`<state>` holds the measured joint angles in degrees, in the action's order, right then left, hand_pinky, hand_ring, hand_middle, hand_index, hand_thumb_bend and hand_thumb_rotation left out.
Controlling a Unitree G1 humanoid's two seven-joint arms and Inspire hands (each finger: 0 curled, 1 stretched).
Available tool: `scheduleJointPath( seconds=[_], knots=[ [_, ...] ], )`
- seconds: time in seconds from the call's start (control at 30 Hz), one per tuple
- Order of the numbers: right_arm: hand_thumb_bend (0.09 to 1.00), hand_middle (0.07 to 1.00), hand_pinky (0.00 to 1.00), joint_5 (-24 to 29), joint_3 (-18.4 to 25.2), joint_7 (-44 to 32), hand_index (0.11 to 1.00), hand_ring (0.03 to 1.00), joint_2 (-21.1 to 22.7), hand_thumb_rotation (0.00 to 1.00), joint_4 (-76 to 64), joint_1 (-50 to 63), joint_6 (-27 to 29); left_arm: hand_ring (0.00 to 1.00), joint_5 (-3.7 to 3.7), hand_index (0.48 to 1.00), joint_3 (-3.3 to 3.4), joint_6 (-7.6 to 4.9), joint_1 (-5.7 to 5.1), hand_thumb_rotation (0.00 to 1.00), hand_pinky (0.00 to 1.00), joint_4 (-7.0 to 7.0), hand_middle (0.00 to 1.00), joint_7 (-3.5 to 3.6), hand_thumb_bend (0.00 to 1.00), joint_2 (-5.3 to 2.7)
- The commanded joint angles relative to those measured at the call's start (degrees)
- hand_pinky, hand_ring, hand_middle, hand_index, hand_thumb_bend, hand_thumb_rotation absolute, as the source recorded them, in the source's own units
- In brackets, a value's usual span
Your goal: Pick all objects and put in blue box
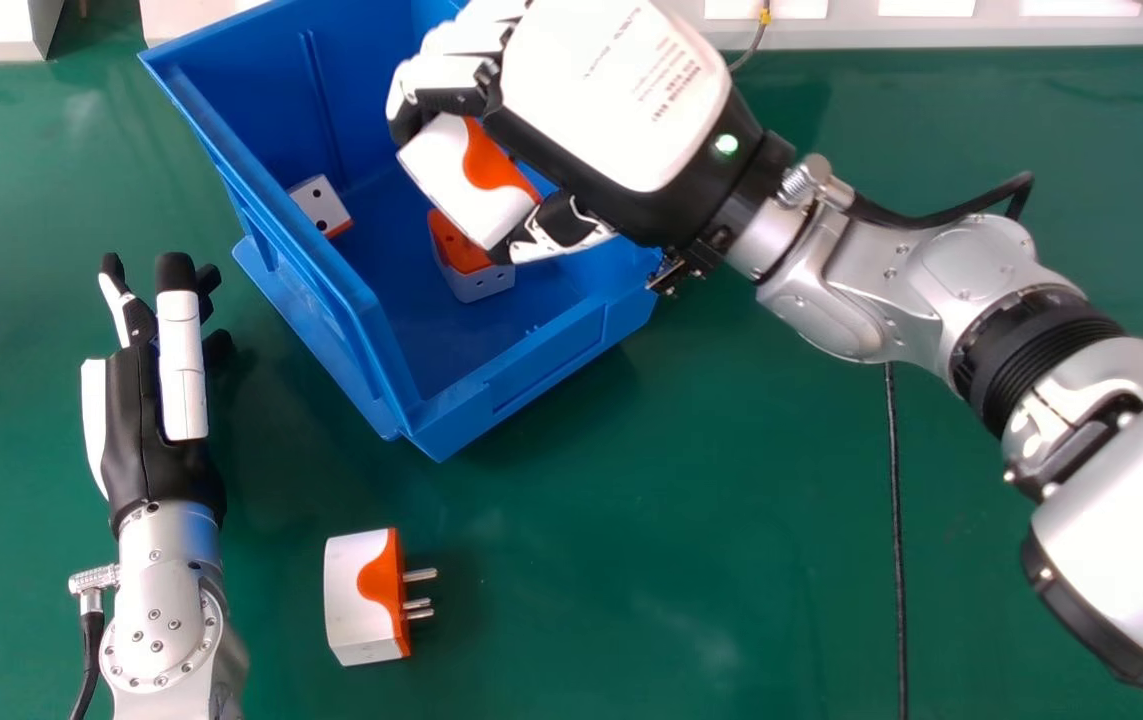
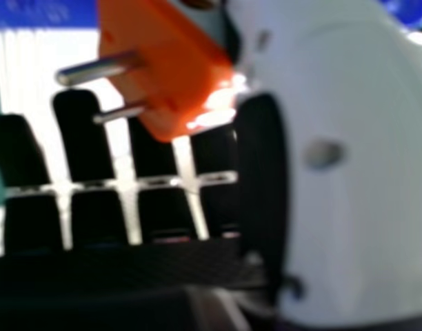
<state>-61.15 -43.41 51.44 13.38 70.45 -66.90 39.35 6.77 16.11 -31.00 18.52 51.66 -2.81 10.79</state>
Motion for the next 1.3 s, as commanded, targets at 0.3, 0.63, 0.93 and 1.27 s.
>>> scheduleJointPath(
  seconds=[0.3, 0.63, 0.93, 1.27],
  knots=[
    [0.498, 0.514, 0.36, 1.2, 0.3, -9.3, 0.476, 0.488, -3.5, 0.0, 3.0, -7.4, -9.4, 0.91, -0.01, 0.948, -0.34, -0.64, 0.89, 0.99, 0.86, 1.89, 0.87, 1.37, 0.94, 0.23],
    [0.499, 0.509, 0.37, 1.6, 0.5, -11.0, 0.472, 0.496, -4.0, 0.0, 2.7, -8.8, -8.6, 0.91, 0.37, 0.948, -0.26, -0.7, 1.47, 0.99, 0.86, 2.59, 0.87, 1.47, 0.94, 0.02],
    [0.5, 0.503, 0.37, 1.3, 0.2, -9.7, 0.478, 0.494, -3.8, 0.0, 2.8, -8.6, -8.0, 0.91, -0.05, 0.947, -0.52, -0.58, 1.72, 0.99, 0.86, 3.02, 0.87, 1.12, 0.94, 0.09],
    [0.823, 0.776, 0.55, 2.1, 0.4, -22.9, 0.741, 0.722, -2.6, 0.23, 2.7, -10.4, -6.0, 0.91, -0.25, 0.949, -0.62, -0.65, 1.69, 0.99, 0.87, 2.96, 0.87, 1.18, 0.93, 0.43]
  ],
)
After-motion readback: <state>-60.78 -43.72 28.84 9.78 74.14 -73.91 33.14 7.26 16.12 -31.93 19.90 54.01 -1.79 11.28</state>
